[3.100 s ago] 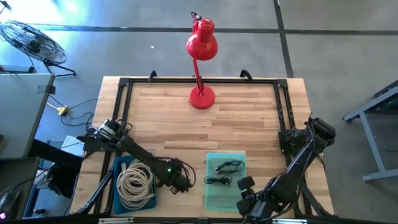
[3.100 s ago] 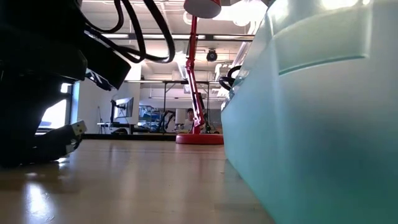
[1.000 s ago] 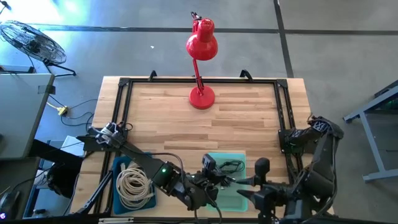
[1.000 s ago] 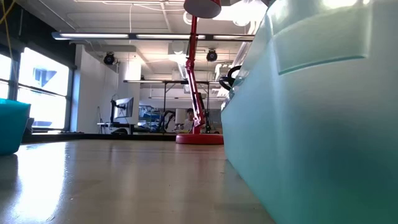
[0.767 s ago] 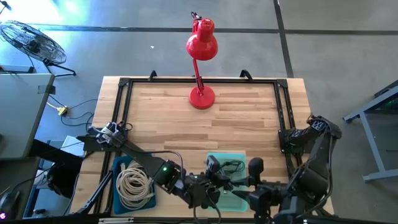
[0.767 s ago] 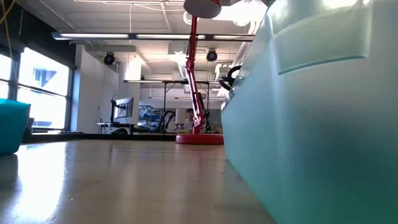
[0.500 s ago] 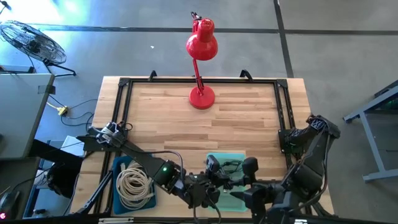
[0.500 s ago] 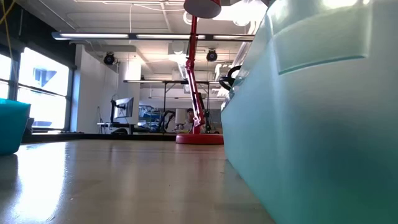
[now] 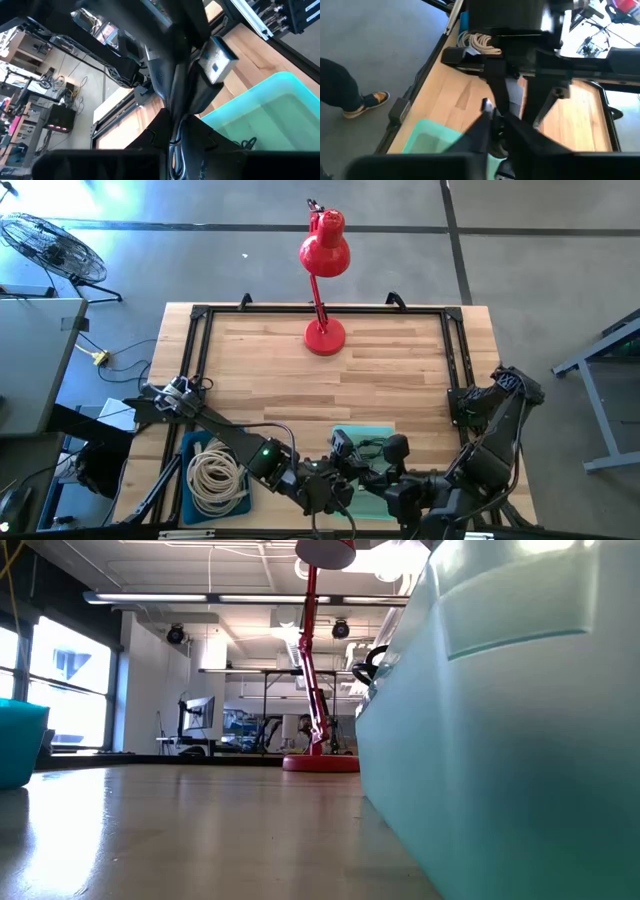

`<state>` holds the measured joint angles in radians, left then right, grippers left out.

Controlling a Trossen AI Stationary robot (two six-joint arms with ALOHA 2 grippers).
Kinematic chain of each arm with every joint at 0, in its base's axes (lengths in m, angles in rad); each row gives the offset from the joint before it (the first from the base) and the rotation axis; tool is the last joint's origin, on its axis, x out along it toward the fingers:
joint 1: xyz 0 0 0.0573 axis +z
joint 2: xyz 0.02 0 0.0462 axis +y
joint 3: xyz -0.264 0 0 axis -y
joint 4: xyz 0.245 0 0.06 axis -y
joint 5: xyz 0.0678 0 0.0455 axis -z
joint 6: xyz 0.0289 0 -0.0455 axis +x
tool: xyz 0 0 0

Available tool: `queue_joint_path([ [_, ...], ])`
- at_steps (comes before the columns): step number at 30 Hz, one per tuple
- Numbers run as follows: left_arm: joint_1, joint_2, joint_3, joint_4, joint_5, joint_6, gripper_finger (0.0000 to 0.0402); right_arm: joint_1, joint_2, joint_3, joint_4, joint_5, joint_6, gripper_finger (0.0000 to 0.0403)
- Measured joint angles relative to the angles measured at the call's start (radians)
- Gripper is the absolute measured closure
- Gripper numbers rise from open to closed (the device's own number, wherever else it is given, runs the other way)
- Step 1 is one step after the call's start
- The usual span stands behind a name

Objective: Pick & Place USB Port
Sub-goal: Put the black USB cable into the green bin

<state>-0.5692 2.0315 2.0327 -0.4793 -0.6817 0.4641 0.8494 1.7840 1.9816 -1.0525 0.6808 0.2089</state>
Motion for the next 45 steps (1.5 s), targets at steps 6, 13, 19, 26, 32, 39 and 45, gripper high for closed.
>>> queue_joint_path([
  [6,0.000,0.000,0.000,0.005,0.001,-0.001,0.0337,0.002,0.001,0.000,-0.012,-0.018,0.000,0.0392],
  [13,-0.001,0.000,0.000,0.010,0.096,-0.028,0.0324,0.003,-0.003,0.000,-0.036,0.020,-0.007,0.0399],
  [19,0.000,-0.003,0.003,0.015,0.088,-0.042,0.0322,0.031,-0.006,0.000,-0.110,0.071,0.050,0.0400],
  [26,-0.002,-0.003,0.003,0.008,0.091,-0.041,0.0321,0.067,-0.030,-0.001,-0.338,0.154,0.283,0.0402],
  [32,-0.001,-0.003,0.003,0.008,0.085,-0.040,0.0321,0.093,-0.030,-0.001,-0.345,0.143,0.315,0.0402],
  [39,-0.001,-0.003,0.003,0.011,-0.035,-0.039,0.0320,0.120,-0.032,-0.036,-0.293,0.084,0.315,0.0402],
  [45,-0.001,-0.002,0.003,0.052,-0.139,-0.038,0.0320,0.109,-0.030,-0.199,-0.129,-0.034,0.280,0.0403],
])
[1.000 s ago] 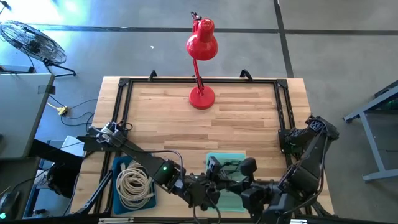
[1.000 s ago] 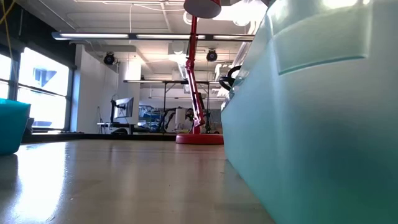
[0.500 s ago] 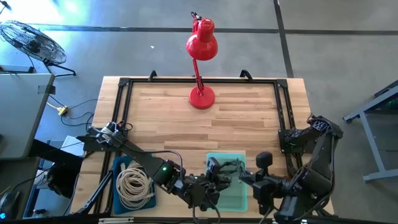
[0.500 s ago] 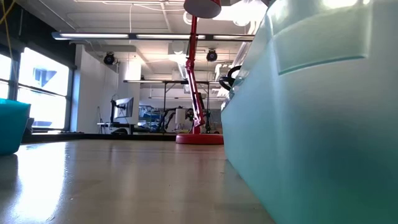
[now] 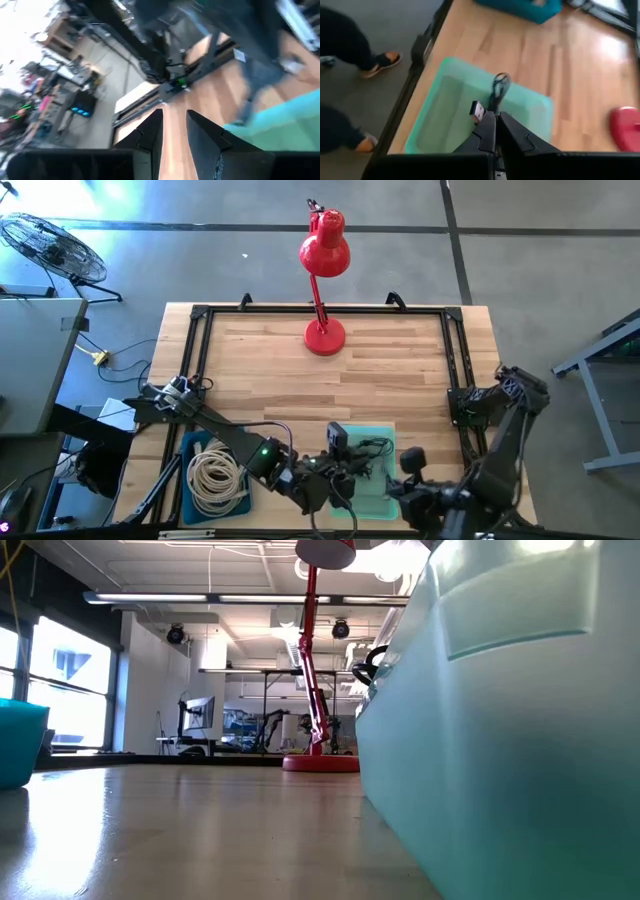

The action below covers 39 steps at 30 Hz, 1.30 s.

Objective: Pick & Place USB Port
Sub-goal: Put the black USB cable into the green bin, then return to Home Position

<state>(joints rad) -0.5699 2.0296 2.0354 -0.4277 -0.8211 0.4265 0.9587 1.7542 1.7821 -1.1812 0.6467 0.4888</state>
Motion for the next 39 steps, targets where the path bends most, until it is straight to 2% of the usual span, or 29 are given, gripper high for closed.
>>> queue_joint_path([
  [4,0.000,0.000,0.000,0.025,-0.074,0.060,0.0320,-0.038,0.000,-0.106,0.127,-0.076,-0.053,0.0403],
  [7,0.000,0.000,0.000,0.025,-0.084,0.070,0.0320,-0.073,0.000,-0.178,0.227,-0.147,-0.090,0.0403],
  [12,0.000,0.000,0.000,0.020,-0.064,0.070,0.0320,-0.134,0.000,-0.288,0.360,-0.239,-0.133,0.0403],
  [24,-0.003,0.001,-0.001,-0.033,0.008,0.068,0.0321,-0.219,0.000,-0.459,0.487,-0.350,-0.105,0.0398],
  [28,-0.002,0.001,-0.001,-0.051,0.022,0.063,0.0321,-0.231,0.000,-0.533,0.568,-0.385,-0.105,0.0369],
  [32,-0.002,0.001,-0.001,-0.075,0.072,0.062,0.0321,-0.250,0.000,-0.542,0.592,-0.413,-0.123,0.0332],
  [39,-0.002,0.002,-0.001,-0.107,0.071,0.065,0.0321,-0.252,-0.039,-0.472,0.507,-0.310,-0.157,0.0266],
])
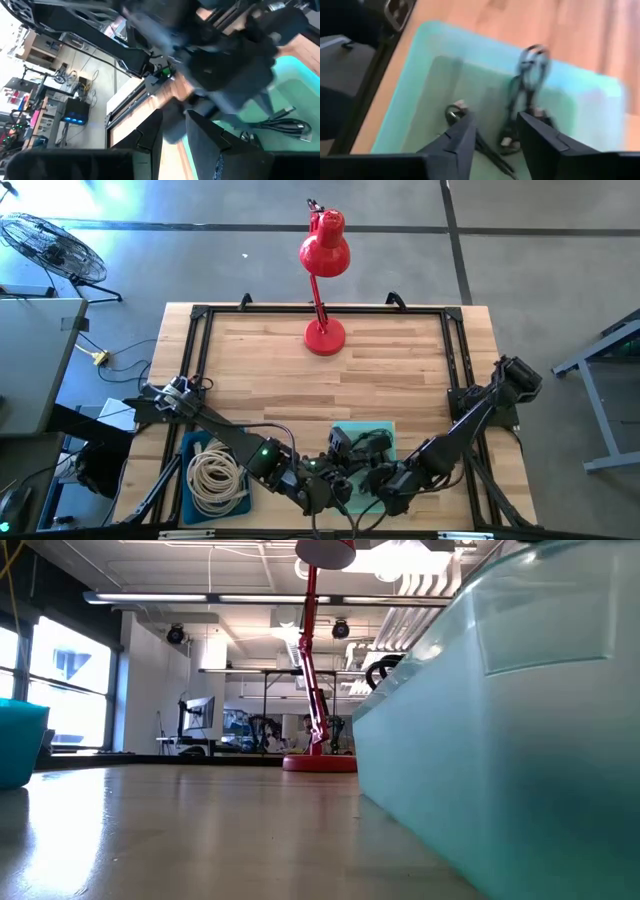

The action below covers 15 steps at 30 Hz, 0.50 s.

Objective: Pick & Place USB Port
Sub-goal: Return to Home Position

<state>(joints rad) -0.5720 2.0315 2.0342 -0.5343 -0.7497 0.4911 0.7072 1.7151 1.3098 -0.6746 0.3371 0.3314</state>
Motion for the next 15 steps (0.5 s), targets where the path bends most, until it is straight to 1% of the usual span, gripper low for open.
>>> queue_joint_path([
  [4,0.002,0.000,0.000,-0.015,-0.001,0.002,0.0321,-0.001,-0.055,0.057,-0.103,0.070,0.000,0.0232],
  [7,0.002,0.000,0.000,-0.008,-0.001,0.002,0.0321,-0.001,-0.111,0.097,-0.186,0.095,-0.003,0.0216],
  [10,0.002,0.000,0.000,-0.009,-0.002,0.007,0.0321,-0.001,-0.178,0.125,-0.264,0.112,-0.008,0.0211],
  [13,0.002,0.000,0.000,-0.007,0.004,0.047,0.0321,-0.001,-0.257,0.128,-0.328,0.152,-0.003,0.0211],
  [15,0.002,0.000,0.000,-0.015,-0.014,0.095,0.0321,-0.001,-0.309,0.125,-0.365,0.170,0.008,0.0211],
])
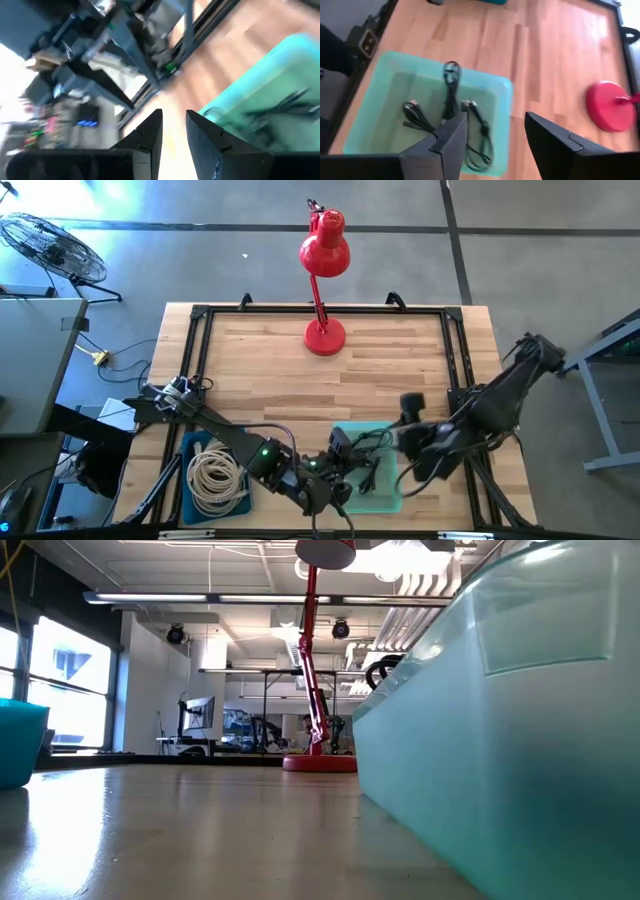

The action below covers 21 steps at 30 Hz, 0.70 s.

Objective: Pick & Place USB Port
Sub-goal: Return to Home Position

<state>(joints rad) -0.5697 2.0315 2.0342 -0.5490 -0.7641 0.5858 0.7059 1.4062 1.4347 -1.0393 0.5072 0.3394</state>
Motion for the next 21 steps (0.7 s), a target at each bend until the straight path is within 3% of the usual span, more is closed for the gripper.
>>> queue_joint_path([
  [5,0.007,-0.004,0.005,-0.005,-0.231,0.104,0.0334,0.000,-0.120,-0.019,-0.063,0.016,-0.008,0.0224],
  [7,0.016,-0.012,0.028,-0.031,-0.273,0.149,0.0356,0.001,-0.160,-0.019,-0.059,0.012,-0.033,0.0245],
  [10,0.037,-0.044,0.072,-0.092,-0.276,0.186,0.0393,0.003,-0.209,-0.019,-0.061,0.006,-0.077,0.0297],
  [14,0.092,-0.091,0.127,-0.289,-0.302,0.179,0.0397,0.003,-0.274,-0.019,-0.100,0.011,-0.132,0.0386],
  [17,0.166,-0.144,0.140,-0.414,-0.253,0.142,0.0399,0.003,-0.331,-0.019,-0.111,0.023,-0.141,0.0387],
  [21,0.280,-0.218,0.141,-0.534,-0.085,0.102,0.0401,0.003,-0.428,-0.030,-0.124,0.023,-0.164,0.0400],
])
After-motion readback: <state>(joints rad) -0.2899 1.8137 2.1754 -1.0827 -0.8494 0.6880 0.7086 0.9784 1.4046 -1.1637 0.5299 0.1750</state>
